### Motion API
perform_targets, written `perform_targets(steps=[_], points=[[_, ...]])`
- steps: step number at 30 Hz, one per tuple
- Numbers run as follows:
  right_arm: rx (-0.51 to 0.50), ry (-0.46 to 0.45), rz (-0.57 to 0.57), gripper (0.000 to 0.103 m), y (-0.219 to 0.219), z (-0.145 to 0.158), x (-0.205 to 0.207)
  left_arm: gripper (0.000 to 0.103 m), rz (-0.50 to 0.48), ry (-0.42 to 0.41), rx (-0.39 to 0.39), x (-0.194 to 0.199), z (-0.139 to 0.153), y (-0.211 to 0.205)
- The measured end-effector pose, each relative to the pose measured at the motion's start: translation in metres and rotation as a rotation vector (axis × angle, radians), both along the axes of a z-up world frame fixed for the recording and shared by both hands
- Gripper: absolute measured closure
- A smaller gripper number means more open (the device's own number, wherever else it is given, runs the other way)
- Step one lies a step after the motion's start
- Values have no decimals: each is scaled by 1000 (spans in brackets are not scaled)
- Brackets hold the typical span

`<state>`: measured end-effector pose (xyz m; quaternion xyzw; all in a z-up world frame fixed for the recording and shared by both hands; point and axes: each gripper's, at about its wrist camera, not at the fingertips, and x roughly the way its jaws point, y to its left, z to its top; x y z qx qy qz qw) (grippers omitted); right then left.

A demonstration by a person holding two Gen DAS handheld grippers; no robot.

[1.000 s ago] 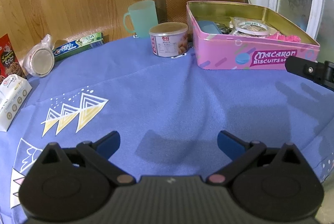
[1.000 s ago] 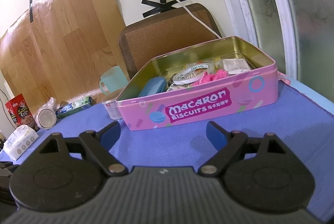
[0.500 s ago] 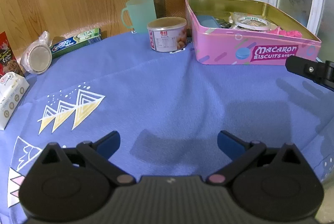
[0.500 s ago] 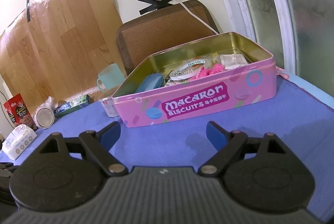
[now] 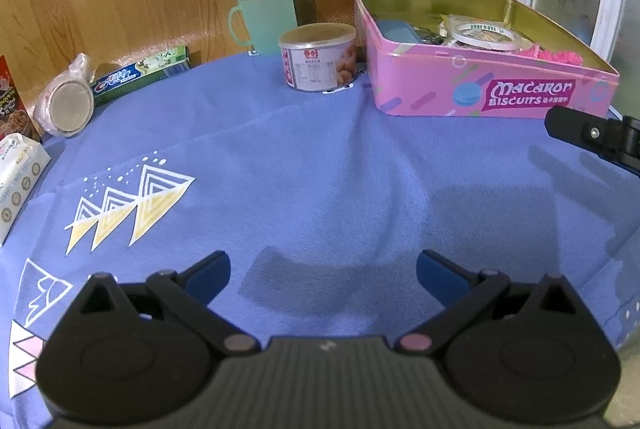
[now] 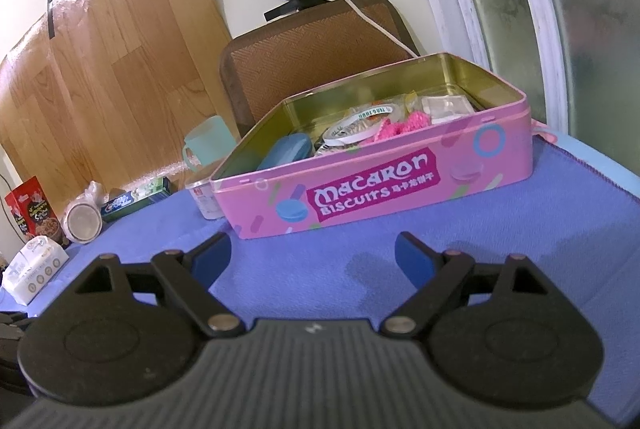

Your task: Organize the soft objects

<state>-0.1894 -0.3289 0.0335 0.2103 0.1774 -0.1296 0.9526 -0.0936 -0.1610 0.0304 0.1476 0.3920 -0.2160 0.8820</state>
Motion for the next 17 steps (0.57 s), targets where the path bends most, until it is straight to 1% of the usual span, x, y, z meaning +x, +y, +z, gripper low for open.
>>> perform_targets(steps=[10,14,17], points=[[7,12,0,12,-2,-4,3,0,-1,19,2,4,-5,-2],[5,16,3,12,-2,-4,5,0,-15,26,-32,4,-4,0],[3,15,4,12,-2,-3,5,0,-18,9,-43,4,-1,1]])
